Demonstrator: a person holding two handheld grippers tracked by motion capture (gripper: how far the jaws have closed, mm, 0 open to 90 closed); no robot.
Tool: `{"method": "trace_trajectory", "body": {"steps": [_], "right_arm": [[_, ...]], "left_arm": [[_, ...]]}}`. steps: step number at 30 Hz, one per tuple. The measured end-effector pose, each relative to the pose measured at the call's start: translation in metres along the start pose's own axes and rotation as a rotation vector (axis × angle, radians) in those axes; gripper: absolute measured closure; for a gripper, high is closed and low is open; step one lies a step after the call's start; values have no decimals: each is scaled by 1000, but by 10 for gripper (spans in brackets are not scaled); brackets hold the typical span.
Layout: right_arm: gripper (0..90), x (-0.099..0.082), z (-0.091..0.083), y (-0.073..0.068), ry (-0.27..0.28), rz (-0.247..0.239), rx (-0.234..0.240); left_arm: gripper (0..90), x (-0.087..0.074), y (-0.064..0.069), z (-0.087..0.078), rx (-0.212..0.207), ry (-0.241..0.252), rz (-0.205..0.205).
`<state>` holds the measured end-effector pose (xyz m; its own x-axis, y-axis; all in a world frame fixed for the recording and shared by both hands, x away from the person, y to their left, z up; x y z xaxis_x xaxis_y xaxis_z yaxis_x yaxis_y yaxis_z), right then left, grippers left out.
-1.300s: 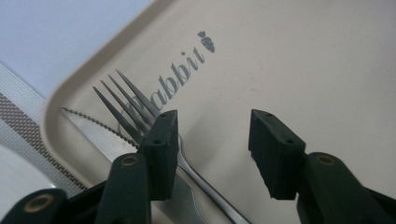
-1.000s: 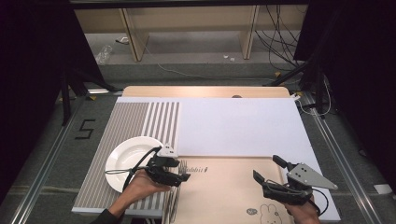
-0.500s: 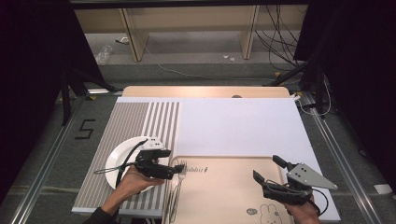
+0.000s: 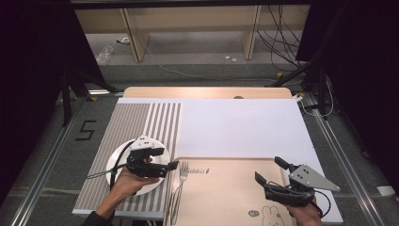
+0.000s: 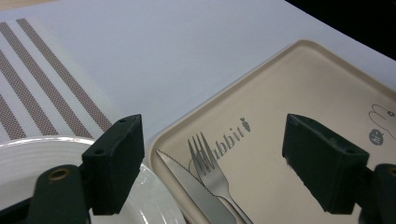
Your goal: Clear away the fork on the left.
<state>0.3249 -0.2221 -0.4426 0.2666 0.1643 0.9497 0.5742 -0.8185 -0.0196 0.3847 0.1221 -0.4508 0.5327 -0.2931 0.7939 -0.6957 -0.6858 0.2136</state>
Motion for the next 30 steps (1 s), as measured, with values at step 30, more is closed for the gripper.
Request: {"method": "trace_trajectory", "body": {"steps": [30], "right_arm": [[162,-1,0,3,-4,10,0]], "left_arm": [[200,-15,-30,-25,66,64,-154]]}}
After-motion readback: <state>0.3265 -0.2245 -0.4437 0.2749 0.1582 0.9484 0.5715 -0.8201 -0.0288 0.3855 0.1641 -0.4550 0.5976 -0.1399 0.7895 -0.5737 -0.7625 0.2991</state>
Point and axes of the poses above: each handheld gripper's, and its own axes: z roughly forward along the jaws, x roughly out of its top, y roughly to its right, the point moved 7 cm from there along z, roughly forward along the jaws, and after that the axes turned 1 degree about -y, right-handed, at the moved point
